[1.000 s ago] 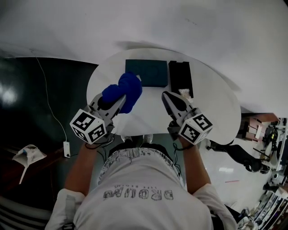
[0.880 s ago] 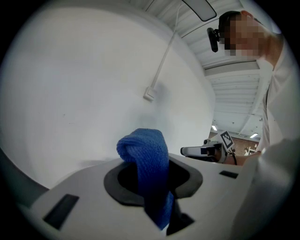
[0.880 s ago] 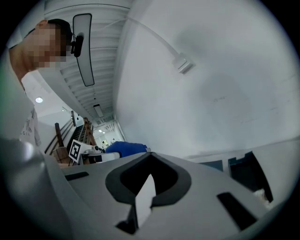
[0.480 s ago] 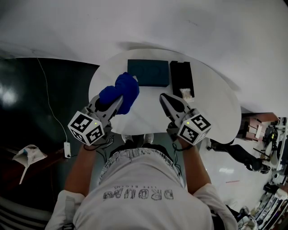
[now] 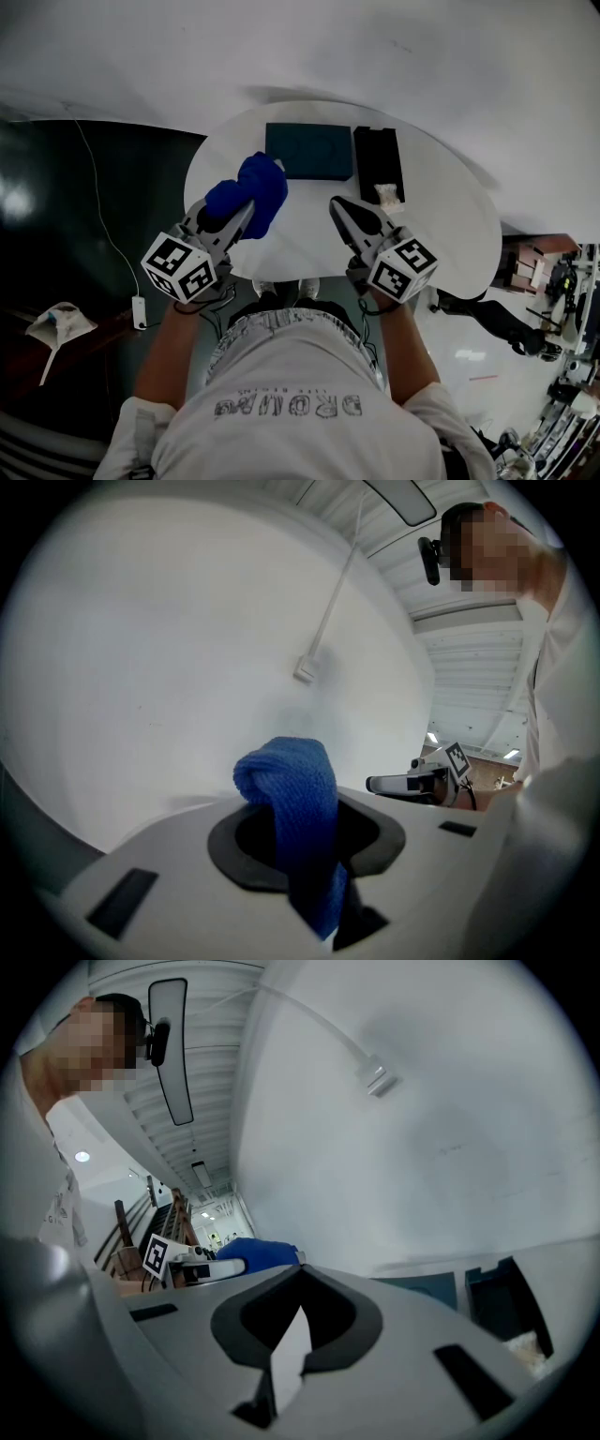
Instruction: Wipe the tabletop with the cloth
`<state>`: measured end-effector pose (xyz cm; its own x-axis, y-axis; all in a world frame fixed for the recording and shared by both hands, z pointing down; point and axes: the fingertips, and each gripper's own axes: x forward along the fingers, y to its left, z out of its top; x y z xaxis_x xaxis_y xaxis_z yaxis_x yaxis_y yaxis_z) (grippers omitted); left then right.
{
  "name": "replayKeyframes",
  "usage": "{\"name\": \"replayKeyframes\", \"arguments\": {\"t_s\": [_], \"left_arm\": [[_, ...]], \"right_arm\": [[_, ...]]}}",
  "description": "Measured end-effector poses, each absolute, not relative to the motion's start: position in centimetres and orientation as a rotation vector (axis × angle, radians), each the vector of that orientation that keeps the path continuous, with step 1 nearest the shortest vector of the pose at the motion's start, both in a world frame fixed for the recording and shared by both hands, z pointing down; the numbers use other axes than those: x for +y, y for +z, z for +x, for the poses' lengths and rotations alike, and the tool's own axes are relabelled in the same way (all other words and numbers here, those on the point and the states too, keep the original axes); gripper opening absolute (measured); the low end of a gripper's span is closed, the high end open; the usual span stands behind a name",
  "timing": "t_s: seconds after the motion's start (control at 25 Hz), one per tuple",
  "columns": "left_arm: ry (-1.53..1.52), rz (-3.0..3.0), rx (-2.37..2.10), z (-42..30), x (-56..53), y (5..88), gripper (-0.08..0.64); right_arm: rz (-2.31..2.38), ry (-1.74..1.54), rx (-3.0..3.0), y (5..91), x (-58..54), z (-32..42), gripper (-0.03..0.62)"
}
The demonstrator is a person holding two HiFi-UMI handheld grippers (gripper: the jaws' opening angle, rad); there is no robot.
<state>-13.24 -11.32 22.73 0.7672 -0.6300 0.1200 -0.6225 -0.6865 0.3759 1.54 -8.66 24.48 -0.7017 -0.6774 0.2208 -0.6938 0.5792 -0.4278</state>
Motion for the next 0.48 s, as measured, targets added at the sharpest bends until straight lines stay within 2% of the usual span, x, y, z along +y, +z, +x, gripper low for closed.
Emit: {"name": "replayKeyframes", "arguments": {"t_s": [0.48], "left_arm": [[-0.033,2.552,-0.964,-13.06,-11.7,23.11,0.121]], "right_arm": [[1.187,0.788,-2.757,25.0,-9.26,1.82,0.008]]}}
